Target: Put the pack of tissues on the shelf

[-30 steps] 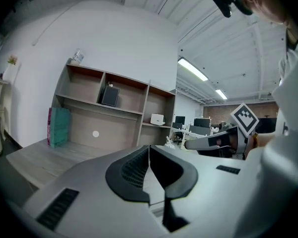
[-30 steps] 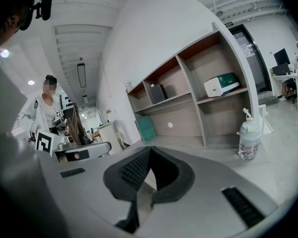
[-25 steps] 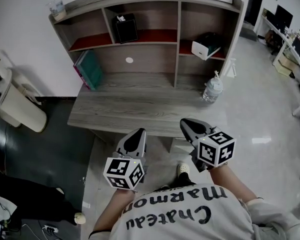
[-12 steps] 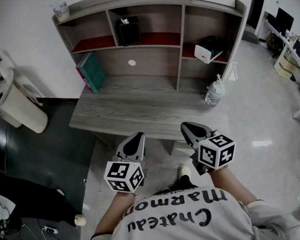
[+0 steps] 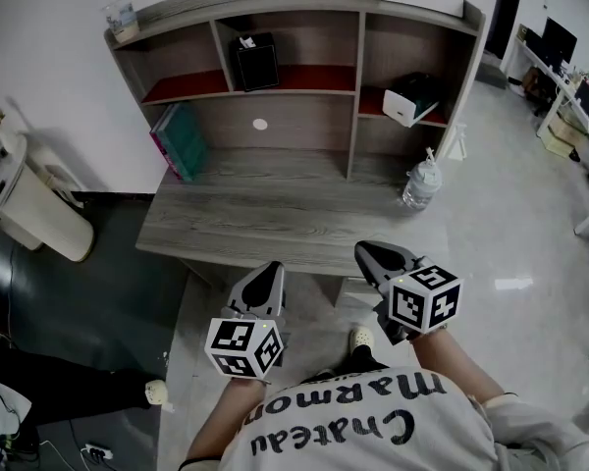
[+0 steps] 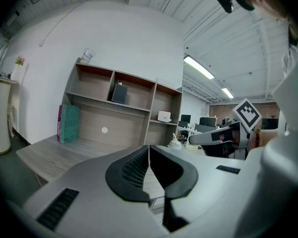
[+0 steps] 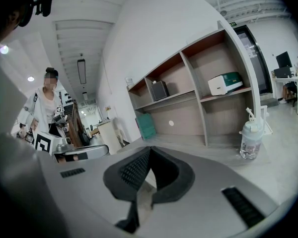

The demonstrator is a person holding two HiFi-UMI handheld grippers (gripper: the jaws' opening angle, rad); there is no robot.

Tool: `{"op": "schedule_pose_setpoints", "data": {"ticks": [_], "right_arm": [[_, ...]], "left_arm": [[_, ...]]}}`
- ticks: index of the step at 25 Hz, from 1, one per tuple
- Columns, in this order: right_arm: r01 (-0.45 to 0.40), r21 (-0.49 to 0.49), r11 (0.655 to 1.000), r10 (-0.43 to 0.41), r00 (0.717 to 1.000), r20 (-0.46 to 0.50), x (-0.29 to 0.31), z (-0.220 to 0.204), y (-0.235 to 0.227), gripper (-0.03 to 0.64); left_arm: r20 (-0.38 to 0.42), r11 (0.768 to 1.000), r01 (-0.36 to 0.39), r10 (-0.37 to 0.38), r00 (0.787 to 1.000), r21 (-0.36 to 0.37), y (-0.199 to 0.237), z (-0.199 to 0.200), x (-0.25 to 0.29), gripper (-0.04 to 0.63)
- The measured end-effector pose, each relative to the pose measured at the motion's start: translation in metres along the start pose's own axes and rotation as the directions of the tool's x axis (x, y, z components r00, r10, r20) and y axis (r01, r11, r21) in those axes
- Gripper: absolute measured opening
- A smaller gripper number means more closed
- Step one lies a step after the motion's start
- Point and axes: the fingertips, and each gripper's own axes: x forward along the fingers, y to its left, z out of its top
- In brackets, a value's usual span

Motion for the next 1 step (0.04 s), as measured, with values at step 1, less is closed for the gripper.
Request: {"op": "schedule_pose_setpoints", "data": {"ticks": [1], "right_arm": [[0.000, 0.000, 1.000, 0.000, 1.000, 0.000, 0.0001, 0.0002, 0.0000, 0.011]], "left_arm": [[0.000, 1.000, 0.000, 0.000, 1.000, 0.000, 0.0001, 0.0000, 0.0000, 0.023]]}}
